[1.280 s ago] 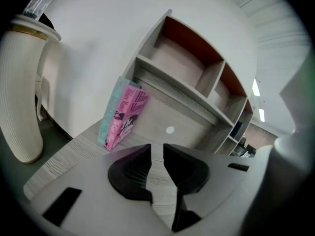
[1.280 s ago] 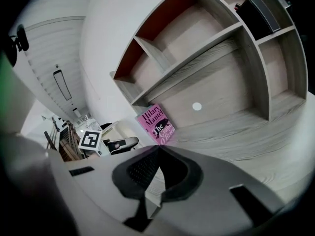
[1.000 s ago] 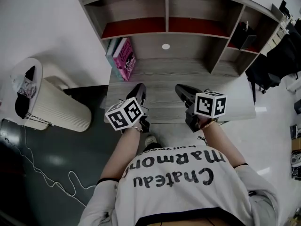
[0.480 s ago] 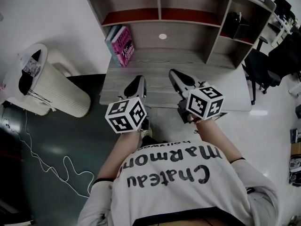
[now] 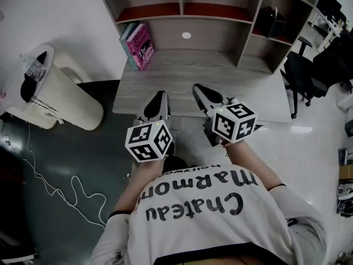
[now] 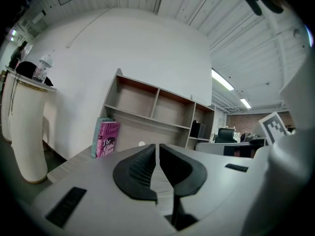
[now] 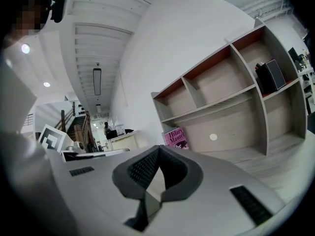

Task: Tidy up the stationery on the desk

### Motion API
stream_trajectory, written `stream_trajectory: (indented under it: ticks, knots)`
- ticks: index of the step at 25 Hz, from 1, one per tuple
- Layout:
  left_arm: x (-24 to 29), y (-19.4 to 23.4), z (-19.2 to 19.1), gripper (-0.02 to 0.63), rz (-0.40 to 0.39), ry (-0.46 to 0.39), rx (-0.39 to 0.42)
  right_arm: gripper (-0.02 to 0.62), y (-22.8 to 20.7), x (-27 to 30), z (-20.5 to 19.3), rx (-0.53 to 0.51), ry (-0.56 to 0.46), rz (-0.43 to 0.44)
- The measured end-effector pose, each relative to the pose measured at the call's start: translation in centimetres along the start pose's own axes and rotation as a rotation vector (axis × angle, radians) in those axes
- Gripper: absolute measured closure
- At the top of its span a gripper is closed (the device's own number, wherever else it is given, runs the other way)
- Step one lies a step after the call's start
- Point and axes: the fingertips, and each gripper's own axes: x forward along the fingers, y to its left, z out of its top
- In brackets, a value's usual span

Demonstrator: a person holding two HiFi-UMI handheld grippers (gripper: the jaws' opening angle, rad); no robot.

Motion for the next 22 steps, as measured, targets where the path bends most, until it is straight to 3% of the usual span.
stream_trajectory:
  ticks: [13, 22]
  knots:
    - [-2.7, 1.0, -2.2, 0.571, 0.064, -0.001, -0.032, 0.581, 0.0, -1.3, -2.9, 0.006, 0.042, -0.041]
    - [-3.5, 1.1, -4.6, 0.571, 0.075, 0.049, -0.062, 0.581, -0.2, -1.7, -5.1, 0.023, 0.08, -0.047]
